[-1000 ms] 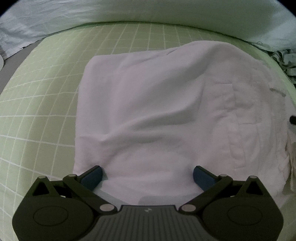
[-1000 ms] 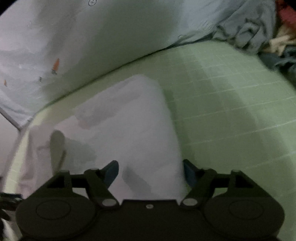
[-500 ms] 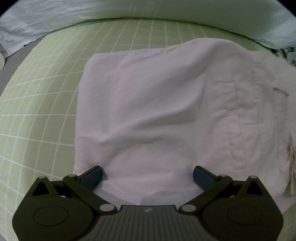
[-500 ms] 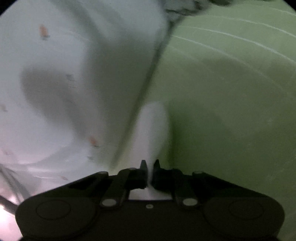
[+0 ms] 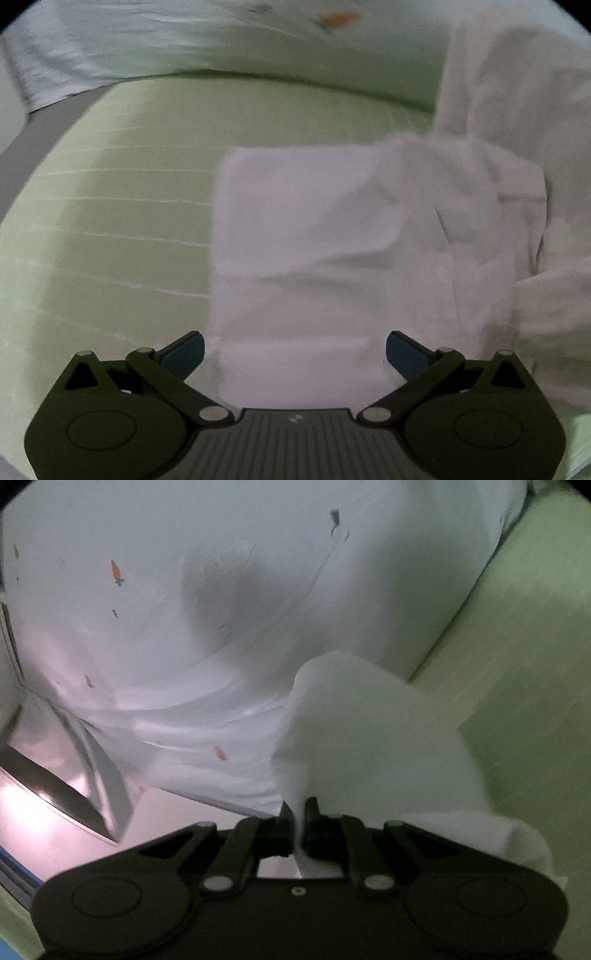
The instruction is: Fold clothes
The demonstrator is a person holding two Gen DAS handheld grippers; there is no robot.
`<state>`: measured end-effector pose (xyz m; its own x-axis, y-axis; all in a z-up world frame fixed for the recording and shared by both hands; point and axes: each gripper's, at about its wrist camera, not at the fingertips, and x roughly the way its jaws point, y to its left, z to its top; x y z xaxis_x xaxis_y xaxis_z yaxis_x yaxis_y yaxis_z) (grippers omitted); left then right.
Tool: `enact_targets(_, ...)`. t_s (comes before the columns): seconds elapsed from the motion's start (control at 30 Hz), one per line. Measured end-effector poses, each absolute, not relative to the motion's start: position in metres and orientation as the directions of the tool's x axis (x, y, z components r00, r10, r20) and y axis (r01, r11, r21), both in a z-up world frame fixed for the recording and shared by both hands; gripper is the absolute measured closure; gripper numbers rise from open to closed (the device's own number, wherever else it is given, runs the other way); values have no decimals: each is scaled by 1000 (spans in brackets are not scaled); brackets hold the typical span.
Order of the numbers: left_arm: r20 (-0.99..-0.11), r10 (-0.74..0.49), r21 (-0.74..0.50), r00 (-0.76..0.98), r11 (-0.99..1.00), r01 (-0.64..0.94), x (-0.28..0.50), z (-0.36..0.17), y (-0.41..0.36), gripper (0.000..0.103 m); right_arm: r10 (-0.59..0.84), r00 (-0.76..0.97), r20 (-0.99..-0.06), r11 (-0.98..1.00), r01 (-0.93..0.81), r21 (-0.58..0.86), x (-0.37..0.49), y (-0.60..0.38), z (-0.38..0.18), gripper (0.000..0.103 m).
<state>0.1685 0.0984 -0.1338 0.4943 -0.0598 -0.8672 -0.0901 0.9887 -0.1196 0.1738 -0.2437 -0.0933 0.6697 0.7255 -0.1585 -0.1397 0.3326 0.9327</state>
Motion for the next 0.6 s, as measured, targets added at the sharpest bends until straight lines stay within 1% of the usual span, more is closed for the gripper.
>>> enact_targets(0.07,-856,-63,-156,512,978,-139,157,-128,121,0,737,658,-153,324,-145,935,178,-217,-95,96)
enact_targets(0.13,-846,-72,-191,528,966,-175,147,-127,146,0,746,644,-168,332,-141,933,182,-193,-99,96)
enact_targets(0.23,-844,-66,-189,533,965,-179,137,-126,171,0,765,611,-202,371,-163,914,183,-152,-103,96)
enact_targets(0.3,-844,-58,-177,533,968,-176,129,-124,185,0,778,581,-241,405,-169,899,182,-123,-110,96)
enact_targets(0.37,-846,-48,-160,530,973,-166,121,-125,200,0,789,547,-280,417,-141,898,176,-105,-124,96)
enact_targets(0.47,-851,-36,-142,524,976,-164,107,-129,223,0,768,496,-405,514,-102,852,175,-68,-152,96)
enact_targets(0.6,-853,-39,-145,520,976,-165,91,-131,241,0,699,422,-577,661,-73,746,176,-17,-188,95)
